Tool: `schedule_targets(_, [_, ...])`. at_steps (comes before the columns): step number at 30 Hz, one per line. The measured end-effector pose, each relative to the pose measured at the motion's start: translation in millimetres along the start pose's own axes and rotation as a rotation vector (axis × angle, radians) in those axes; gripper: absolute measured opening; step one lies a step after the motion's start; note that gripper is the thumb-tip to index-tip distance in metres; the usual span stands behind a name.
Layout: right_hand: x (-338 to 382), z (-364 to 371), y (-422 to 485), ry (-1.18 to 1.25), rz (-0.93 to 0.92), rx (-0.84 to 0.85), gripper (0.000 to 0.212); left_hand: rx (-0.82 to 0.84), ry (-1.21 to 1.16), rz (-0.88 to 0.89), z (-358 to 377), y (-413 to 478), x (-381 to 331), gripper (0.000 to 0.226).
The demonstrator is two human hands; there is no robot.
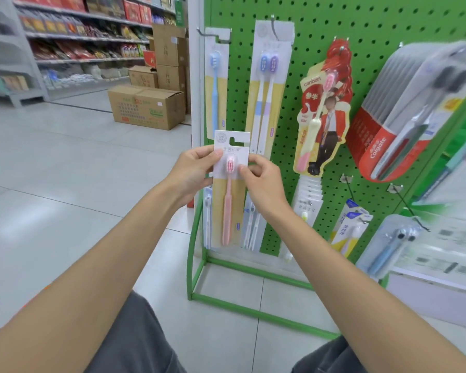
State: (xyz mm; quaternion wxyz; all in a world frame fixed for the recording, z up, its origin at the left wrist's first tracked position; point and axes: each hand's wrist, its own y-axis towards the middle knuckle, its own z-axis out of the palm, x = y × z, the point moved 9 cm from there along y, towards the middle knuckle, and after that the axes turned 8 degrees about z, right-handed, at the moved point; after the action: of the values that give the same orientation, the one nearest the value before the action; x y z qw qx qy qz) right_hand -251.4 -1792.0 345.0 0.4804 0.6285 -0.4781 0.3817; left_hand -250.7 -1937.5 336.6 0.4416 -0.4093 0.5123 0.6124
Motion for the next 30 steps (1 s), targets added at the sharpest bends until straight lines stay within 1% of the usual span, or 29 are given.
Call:
schedule_targets(2, [15.3, 5.3, 4.4, -0.021, -0.001, 0.006, 0.018, -0.048, 0.043, 0.03, -10.3, 2.8, -18.0, 0.023])
schedule_targets(4, [32.4, 10.3, 10.4, -0.047, 0.001, 0.017, 0.028, -0.099, 0.067, 0.06, -21.4, 6.2, -36.5, 0.024])
schedule_targets(6, [52.4, 14.8, 17.1, -0.083, -0.003, 0.026, 0.037, -0.143, 0.058, 0.086, -31.8, 9.2, -55.9, 0.02])
schedule_targets(9, [86.4, 20.4, 28.9, -0.124, -0.027, 0.031, 0.045, -0.232, 0.092, 0.129, -51.4, 21.9, -82.7, 0.017])
schedule_targets(12, [114.2, 26.6, 45.3, -0.128, -0.056, 0.04, 0.043, -0.35, 0.134, 0.165, -77.2, 47.5, -101.8, 0.016])
schedule_targets(15, [128.9, 33.2, 65.6, -0.139, -0.067, 0.046, 0.042, -0.454, 0.168, 0.166, -98.6, 82.2, -112.1, 0.018])
schedule_targets(20, [137.7, 46.9, 101.1, -0.162, -0.083, 0.047, 0.046, -0.568, 0.224, 0.185, -112.2, 142.3, -125.2, 0.016])
schedule_targets(22, [140.1, 48.5, 116.0, -0.146, -0.091, 0.027, 0.047, -0.579, 0.229, 0.197, -112.3, 164.7, -131.1, 0.016])
schedule_targets(24, [142.3, 48.5, 128.9, -0.114, -0.115, 0.002, 0.046, -0.554, 0.246, 0.214, -109.8, 186.2, -137.6, 0.019])
schedule_targets(27, [145.5, 47.2, 143.4, -0.108, -0.169, -0.021, 0.05, -0.454, 0.304, 0.244, -101.7, 215.6, -144.6, 0.021])
schedule_targets(30, [146.8, 48.6, 152.7, -0.106, -0.194, 0.012, 0.052, -0.337, 0.363, 0.256, -93.2, 235.0, -146.4, 0.021])
